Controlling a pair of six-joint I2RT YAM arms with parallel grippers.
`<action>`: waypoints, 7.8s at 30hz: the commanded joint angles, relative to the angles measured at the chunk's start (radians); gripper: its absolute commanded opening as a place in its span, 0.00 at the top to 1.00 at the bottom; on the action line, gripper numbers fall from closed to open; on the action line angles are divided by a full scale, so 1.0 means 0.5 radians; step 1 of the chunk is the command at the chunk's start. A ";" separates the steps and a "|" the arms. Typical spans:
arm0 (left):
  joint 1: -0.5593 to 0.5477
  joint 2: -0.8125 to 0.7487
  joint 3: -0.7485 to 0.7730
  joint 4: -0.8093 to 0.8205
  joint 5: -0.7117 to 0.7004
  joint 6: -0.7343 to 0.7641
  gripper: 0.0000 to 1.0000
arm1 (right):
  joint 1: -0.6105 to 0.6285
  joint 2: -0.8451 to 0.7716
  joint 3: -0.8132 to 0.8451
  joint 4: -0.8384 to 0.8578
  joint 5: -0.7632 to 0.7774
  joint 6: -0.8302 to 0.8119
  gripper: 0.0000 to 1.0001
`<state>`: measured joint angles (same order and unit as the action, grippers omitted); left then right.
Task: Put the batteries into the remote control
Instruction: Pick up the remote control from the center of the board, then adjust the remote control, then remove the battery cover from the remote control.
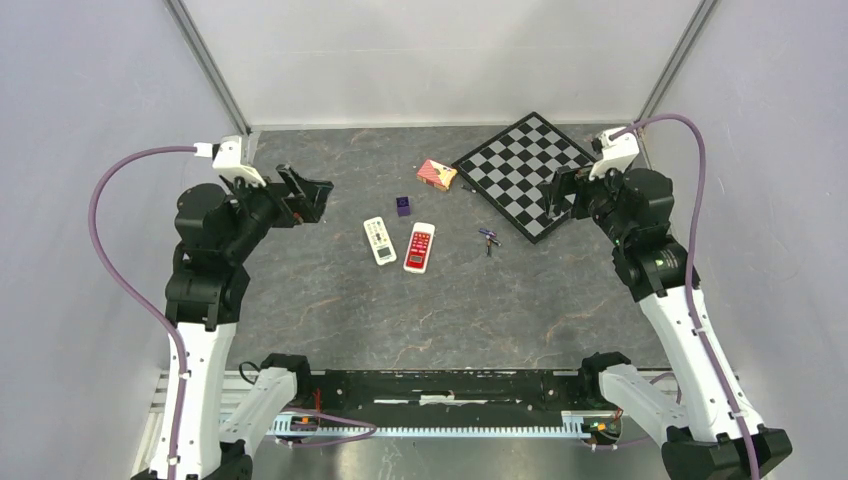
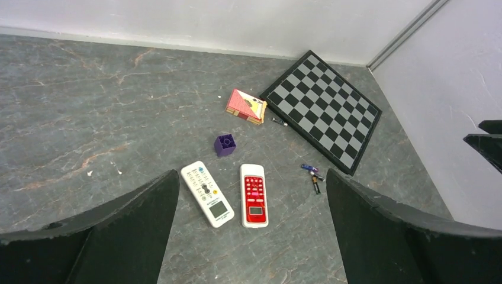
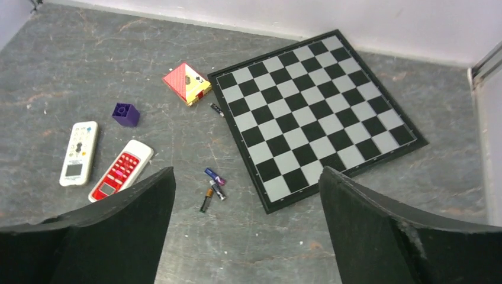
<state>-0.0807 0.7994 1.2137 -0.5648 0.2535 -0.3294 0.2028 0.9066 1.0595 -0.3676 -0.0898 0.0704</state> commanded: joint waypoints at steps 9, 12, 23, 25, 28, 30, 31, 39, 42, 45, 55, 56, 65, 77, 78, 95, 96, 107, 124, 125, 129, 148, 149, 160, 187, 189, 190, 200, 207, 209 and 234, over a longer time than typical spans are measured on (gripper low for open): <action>-0.014 -0.056 -0.737 0.962 0.605 -0.648 0.00 | -0.005 0.023 -0.439 0.209 -0.144 0.343 0.02; -0.126 0.001 -0.911 1.124 0.540 -0.761 0.00 | -0.004 0.023 -0.580 0.249 -0.215 0.383 0.02; -1.068 0.530 -1.086 1.202 -0.759 -0.662 0.00 | -0.006 0.094 -0.836 0.348 -0.189 0.580 0.03; -1.098 0.727 -1.058 1.257 -0.792 -0.625 0.00 | -0.004 0.104 -0.852 0.345 -0.186 0.583 0.03; -1.133 1.023 -0.921 1.271 -0.783 -0.567 0.06 | -0.005 0.112 -0.876 0.340 -0.175 0.582 0.04; -1.161 1.207 -0.823 1.279 -0.764 -0.507 0.11 | -0.004 0.112 -0.884 0.327 -0.158 0.580 0.04; -1.174 1.276 -0.776 1.276 -0.787 -0.469 0.14 | -0.006 0.113 -0.886 0.321 -0.150 0.577 0.04; -1.261 1.728 -0.473 1.113 -1.115 -0.259 0.11 | -0.006 0.126 -0.929 0.299 -0.142 0.549 0.04; -1.273 1.844 -0.395 1.014 -1.142 -0.201 0.10 | -0.004 0.147 -0.929 0.293 -0.146 0.538 0.04; -1.295 1.932 -0.350 0.961 -1.130 -0.144 0.11 | -0.004 0.164 -0.926 0.293 -0.145 0.531 0.04; -1.342 2.106 -0.271 0.821 -1.231 -0.017 0.28 | -0.005 0.205 -0.927 0.297 -0.181 0.532 0.04; -1.342 2.115 -0.265 0.813 -1.218 -0.006 0.31 | -0.005 0.204 -0.927 0.296 -0.184 0.531 0.04; -1.342 1.918 -0.200 0.725 -0.967 0.131 0.54 | -0.005 0.206 -0.932 0.353 -0.328 0.539 0.04; -1.322 1.579 -0.122 0.925 0.728 -0.057 0.50 | 0.028 0.007 -1.168 1.498 -1.029 0.969 0.02; -1.295 1.598 -0.097 0.940 0.942 -0.137 0.48 | 0.030 -0.010 -1.166 1.570 -1.053 0.945 0.02; -0.977 1.390 -0.410 1.780 2.021 -1.282 0.53 | 0.272 0.397 -0.886 3.162 -2.313 0.931 0.02; -0.974 1.347 -0.438 1.801 2.056 -1.278 0.53 | 0.278 0.417 -0.870 3.181 -2.360 0.928 0.02; -0.925 1.129 -0.531 1.803 2.272 -1.125 0.54 | 0.318 0.551 -0.867 3.727 -2.649 1.327 0.18; -0.925 1.046 -0.508 1.792 2.276 -1.082 0.50 | 0.478 0.981 -0.528 4.650 -2.717 2.219 0.50; -0.928 1.047 -0.505 1.792 2.270 -1.088 0.49 | 0.479 0.976 -0.524 4.650 -2.699 2.219 0.54; -0.928 1.047 -0.498 1.793 2.243 -1.114 0.42 | 0.480 0.948 -0.509 4.651 -2.651 2.223 0.66; -0.485 0.905 -0.478 1.343 1.329 -0.846 0.00 | 0.397 1.031 -0.558 4.415 -2.429 2.310 1.00; -0.464 0.850 -0.490 1.326 1.243 -0.808 0.00 | 0.377 1.007 -0.581 4.224 -2.402 2.175 1.00; -0.443 0.511 -0.646 1.237 0.594 -0.700 0.00 | 0.453 0.618 -0.238 1.239 -1.015 0.243 1.00; -0.973 0.750 -1.254 3.004 0.476 -2.016 0.25 | 0.572 -0.004 -1.142 2.096 -0.365 2.493 1.00; -0.990 0.770 -1.271 3.058 0.494 -2.060 0.33 | 0.576 -0.022 -1.177 2.093 -0.364 2.511 1.00; -0.997 0.780 -1.281 3.089 0.502 -2.087 0.37 | 0.579 -0.027 -1.193 2.095 -0.371 2.518 1.00; -1.014 0.879 -1.222 3.155 0.702 -2.131 0.57 | 0.616 0.002 -1.272 2.129 -0.315 2.581 1.00; -0.995 0.921 -1.118 3.062 0.958 -2.066 0.98 | 0.609 0.003 -1.040 1.719 -0.449 2.178 0.57; -0.952 0.892 -1.094 2.924 1.060 -2.013 0.98 | 0.599 0.000 -0.916 1.589 -0.555 1.816 0.24; -0.705 0.660 -0.829 2.014 1.678 -1.393 0.98 | 0.564 0.003 -0.810 1.240 -1.280 1.198 0.33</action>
<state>-0.4484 1.1603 0.7639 0.3958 1.0512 -1.0748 0.4915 0.9245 0.6991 0.1944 -0.6735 0.6312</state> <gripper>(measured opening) 0.243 0.633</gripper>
